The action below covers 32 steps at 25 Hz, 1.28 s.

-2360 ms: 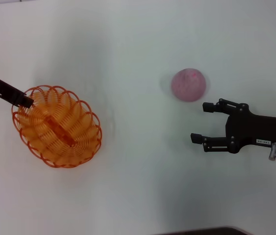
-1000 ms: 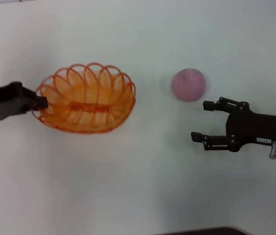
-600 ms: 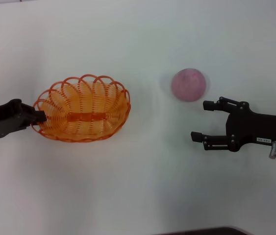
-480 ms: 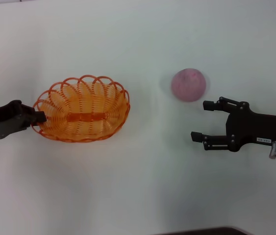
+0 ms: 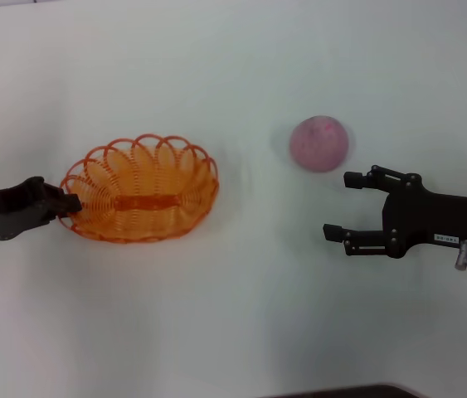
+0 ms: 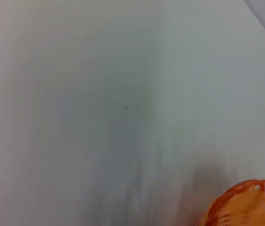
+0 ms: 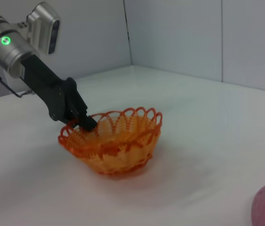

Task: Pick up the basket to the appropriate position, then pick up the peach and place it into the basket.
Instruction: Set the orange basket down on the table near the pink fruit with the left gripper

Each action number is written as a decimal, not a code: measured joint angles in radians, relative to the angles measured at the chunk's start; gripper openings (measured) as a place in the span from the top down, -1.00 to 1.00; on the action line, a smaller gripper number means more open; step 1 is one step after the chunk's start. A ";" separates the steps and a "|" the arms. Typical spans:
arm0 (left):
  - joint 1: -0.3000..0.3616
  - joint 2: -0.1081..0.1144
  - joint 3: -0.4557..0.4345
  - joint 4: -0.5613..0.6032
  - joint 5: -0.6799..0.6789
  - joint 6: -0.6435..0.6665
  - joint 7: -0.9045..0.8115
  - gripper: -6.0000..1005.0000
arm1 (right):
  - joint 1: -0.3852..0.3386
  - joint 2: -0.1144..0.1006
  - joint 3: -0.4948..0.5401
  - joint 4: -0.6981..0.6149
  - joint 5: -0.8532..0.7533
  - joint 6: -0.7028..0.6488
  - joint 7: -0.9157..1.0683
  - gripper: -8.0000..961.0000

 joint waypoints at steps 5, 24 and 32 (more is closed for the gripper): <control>0.009 0.000 0.039 -0.005 -0.009 -0.048 -0.009 0.86 | 0.000 0.000 0.000 0.000 0.000 0.000 0.000 -0.94; 0.014 0.005 0.042 0.032 -0.036 -0.001 -0.023 0.86 | 0.000 0.002 0.000 0.000 0.000 0.000 0.000 -0.93; 0.011 0.010 0.035 0.030 -0.037 0.016 -0.023 0.86 | 0.001 0.002 -0.001 0.000 0.000 0.000 0.000 -0.93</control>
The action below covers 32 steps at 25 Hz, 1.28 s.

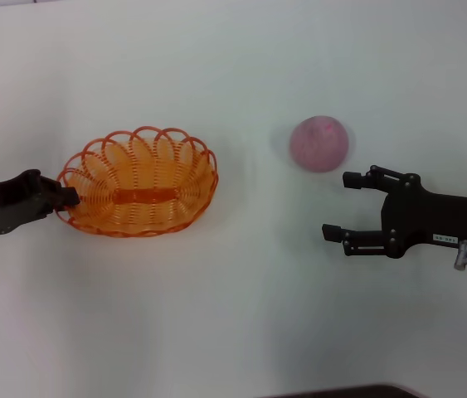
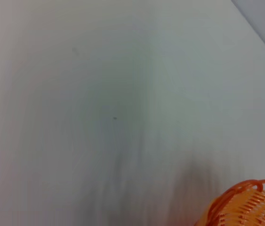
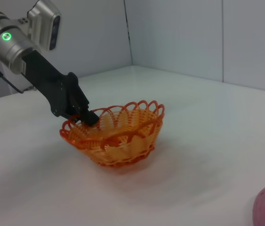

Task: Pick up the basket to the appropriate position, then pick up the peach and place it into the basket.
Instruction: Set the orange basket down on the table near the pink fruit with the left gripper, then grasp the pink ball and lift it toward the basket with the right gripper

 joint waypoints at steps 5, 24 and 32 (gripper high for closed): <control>-0.006 0.006 -0.017 -0.009 -0.013 0.022 0.000 0.84 | 0.000 0.000 0.000 0.000 0.000 0.000 0.000 -0.93; 0.004 0.037 -0.025 -0.054 -0.081 0.053 0.038 -0.20 | -0.002 0.000 -0.001 0.000 0.000 0.002 0.000 -0.92; -0.008 0.073 -0.154 -0.112 -0.091 0.085 0.392 -0.66 | -0.001 0.000 -0.003 0.000 0.000 0.002 0.000 -0.92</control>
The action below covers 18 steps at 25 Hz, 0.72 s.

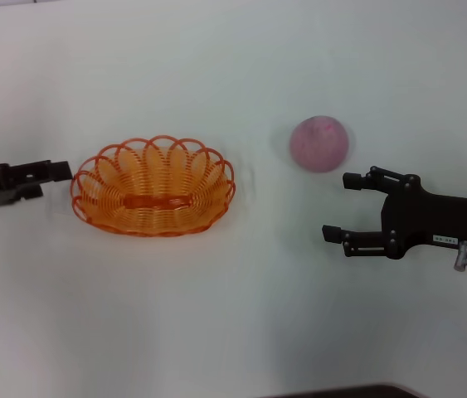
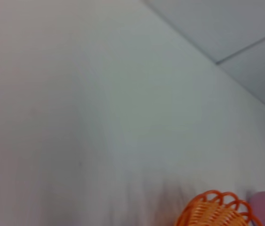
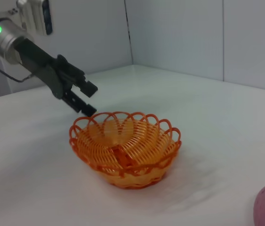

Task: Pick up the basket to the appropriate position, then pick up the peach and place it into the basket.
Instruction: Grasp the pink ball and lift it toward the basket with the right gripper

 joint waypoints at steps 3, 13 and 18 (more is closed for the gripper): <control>0.002 0.003 -0.027 -0.012 -0.019 0.032 0.137 -0.69 | 0.001 0.000 -0.001 0.000 0.000 0.000 0.000 -0.92; 0.038 -0.017 -0.042 -0.005 -0.059 0.060 0.621 -0.69 | 0.005 0.000 0.001 0.000 0.000 0.000 0.001 -0.92; 0.055 -0.020 -0.044 -0.002 -0.105 0.067 0.708 -0.68 | 0.006 0.000 0.002 0.000 0.000 0.000 0.001 -0.92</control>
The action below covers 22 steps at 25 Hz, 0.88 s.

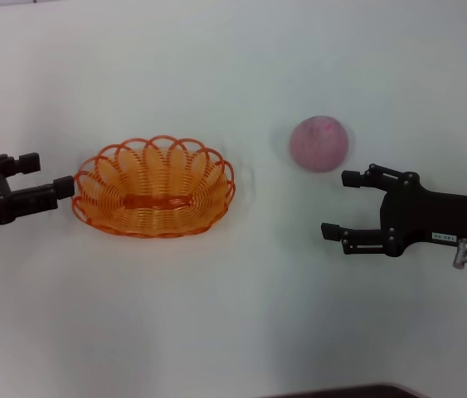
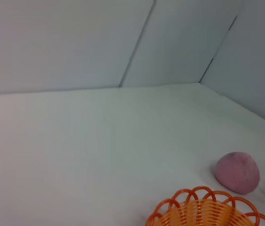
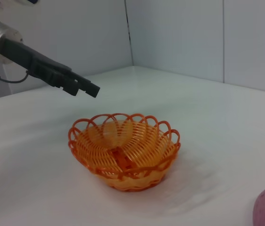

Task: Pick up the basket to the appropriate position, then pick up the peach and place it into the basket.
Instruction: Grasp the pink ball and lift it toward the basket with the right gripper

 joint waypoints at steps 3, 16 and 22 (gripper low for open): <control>0.020 -0.006 -0.001 0.001 -0.012 0.017 0.090 -0.68 | 0.001 0.000 0.000 0.000 0.000 0.000 0.000 -0.91; 0.206 -0.053 -0.006 -0.009 -0.114 0.084 0.471 -0.67 | -0.005 0.000 0.002 0.000 0.000 0.000 0.000 -0.91; 0.256 -0.057 -0.015 -0.053 -0.108 0.085 0.553 -0.67 | -0.006 0.000 0.010 0.000 0.000 0.000 -0.005 -0.91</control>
